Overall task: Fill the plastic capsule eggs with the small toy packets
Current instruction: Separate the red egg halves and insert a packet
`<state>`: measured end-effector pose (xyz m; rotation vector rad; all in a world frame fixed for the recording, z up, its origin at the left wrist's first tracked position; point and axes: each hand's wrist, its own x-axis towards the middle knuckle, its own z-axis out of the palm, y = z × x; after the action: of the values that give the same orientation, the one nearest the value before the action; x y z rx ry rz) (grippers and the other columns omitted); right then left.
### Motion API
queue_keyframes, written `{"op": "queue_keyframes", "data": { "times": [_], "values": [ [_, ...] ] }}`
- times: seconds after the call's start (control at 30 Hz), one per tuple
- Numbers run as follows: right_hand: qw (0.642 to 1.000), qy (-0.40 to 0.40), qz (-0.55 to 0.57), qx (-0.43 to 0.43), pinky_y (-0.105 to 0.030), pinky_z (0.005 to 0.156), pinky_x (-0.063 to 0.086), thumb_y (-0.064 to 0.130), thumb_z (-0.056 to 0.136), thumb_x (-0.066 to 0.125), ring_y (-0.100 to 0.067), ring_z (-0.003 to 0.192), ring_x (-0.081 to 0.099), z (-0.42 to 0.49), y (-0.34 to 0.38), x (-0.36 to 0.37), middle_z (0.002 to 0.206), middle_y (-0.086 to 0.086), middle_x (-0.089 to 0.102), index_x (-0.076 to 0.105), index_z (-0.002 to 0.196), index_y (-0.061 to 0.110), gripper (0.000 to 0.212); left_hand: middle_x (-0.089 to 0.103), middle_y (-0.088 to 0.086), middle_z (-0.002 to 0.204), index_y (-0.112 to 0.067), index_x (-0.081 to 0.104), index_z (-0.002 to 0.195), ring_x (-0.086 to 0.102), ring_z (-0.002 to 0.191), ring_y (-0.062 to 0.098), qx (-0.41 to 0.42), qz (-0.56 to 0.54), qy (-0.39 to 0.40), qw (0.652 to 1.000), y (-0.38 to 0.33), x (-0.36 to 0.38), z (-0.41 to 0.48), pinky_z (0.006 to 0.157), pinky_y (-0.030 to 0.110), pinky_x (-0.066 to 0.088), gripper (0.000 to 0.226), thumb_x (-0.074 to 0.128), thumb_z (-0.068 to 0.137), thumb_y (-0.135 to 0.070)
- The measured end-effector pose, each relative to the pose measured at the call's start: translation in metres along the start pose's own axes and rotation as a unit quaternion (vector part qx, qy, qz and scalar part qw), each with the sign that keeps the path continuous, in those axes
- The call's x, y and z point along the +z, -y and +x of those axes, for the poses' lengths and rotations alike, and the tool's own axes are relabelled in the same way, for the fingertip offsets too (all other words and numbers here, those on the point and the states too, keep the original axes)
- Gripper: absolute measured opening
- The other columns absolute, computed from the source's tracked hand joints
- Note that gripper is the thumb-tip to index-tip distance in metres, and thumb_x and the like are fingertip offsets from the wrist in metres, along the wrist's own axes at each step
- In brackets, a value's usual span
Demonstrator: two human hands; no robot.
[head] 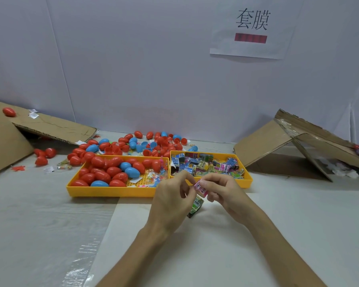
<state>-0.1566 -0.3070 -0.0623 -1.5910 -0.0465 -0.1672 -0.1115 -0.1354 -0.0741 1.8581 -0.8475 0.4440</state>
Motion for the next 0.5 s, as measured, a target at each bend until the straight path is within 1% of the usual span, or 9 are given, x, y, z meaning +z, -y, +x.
{"op": "queue_keyframes", "data": {
  "times": [0.07,0.2,0.23,0.3,0.37,0.43,0.5],
  "values": [
    [1.0,-0.009,0.0,-0.001,-0.024,0.057,0.04,0.026,0.079,0.074,-0.012,0.055,0.042,0.0,-0.001,0.0,0.071,-0.003,0.06,0.076,0.085,0.011,0.017,0.06,-0.007,0.057,-0.019,0.064,0.09,0.058,0.055,0.015,0.001,0.005,0.0,1.0,0.0,0.001,0.0,0.051,0.032,0.048,0.011,0.072,0.088,-0.011],
    [1.0,-0.009,-0.008,-0.002,-0.022,0.057,0.039,0.026,0.082,0.073,-0.016,0.059,0.041,0.0,-0.001,0.0,0.072,-0.013,0.055,0.075,0.085,0.009,0.017,0.062,-0.01,0.061,-0.023,0.066,0.092,0.062,0.061,0.011,-0.018,0.011,0.012,1.0,0.002,0.0,0.0,0.056,0.034,0.052,0.009,0.072,0.09,-0.017],
    [1.0,-0.007,-0.012,-0.001,-0.021,0.056,0.04,0.026,0.083,0.072,-0.016,0.059,0.041,0.0,-0.002,-0.001,0.07,-0.012,0.055,0.074,0.086,0.009,0.018,0.063,-0.011,0.062,-0.025,0.066,0.093,0.062,0.062,0.01,-0.025,0.01,0.021,0.999,0.003,0.0,0.001,0.057,0.035,0.053,0.008,0.071,0.091,-0.019],
    [1.0,-0.009,-0.017,0.003,-0.02,0.056,0.041,0.027,0.084,0.07,-0.014,0.057,0.043,0.0,-0.002,-0.001,0.063,-0.002,0.057,0.073,0.086,0.009,0.018,0.065,-0.013,0.065,-0.026,0.066,0.093,0.063,0.063,0.009,-0.035,0.013,0.035,0.999,0.004,-0.001,0.001,0.058,0.035,0.054,0.005,0.071,0.093,-0.026],
    [1.0,-0.023,-0.011,0.004,-0.02,0.055,0.041,0.027,0.084,0.07,-0.014,0.055,0.044,0.0,-0.001,-0.003,0.061,0.001,0.058,0.073,0.086,0.009,0.019,0.065,-0.014,0.069,-0.027,0.067,0.092,0.063,0.065,0.006,-0.052,0.016,0.037,0.998,0.005,-0.003,0.003,0.059,0.032,0.055,0.009,0.07,0.093,-0.035],
    [0.999,-0.035,-0.003,0.001,-0.021,0.055,0.041,0.028,0.082,0.071,-0.013,0.055,0.044,0.0,0.0,-0.005,0.065,-0.001,0.062,0.074,0.084,0.011,0.018,0.064,-0.014,0.07,-0.027,0.067,0.089,0.061,0.069,0.006,-0.066,0.039,-0.001,0.997,0.007,-0.006,0.004,0.061,0.032,0.054,0.012,0.07,0.092,-0.039],
    [0.999,-0.041,-0.001,0.0,-0.021,0.058,0.042,0.03,0.079,0.073,-0.013,0.055,0.043,0.0,0.001,-0.006,0.063,-0.003,0.057,0.075,0.078,0.017,0.014,0.065,-0.012,0.075,-0.026,0.068,0.088,0.059,0.074,0.01,-0.069,0.098,-0.084,0.989,0.009,-0.013,0.008,0.064,0.036,0.051,0.01,0.071,0.092,-0.035]
  ]
}}
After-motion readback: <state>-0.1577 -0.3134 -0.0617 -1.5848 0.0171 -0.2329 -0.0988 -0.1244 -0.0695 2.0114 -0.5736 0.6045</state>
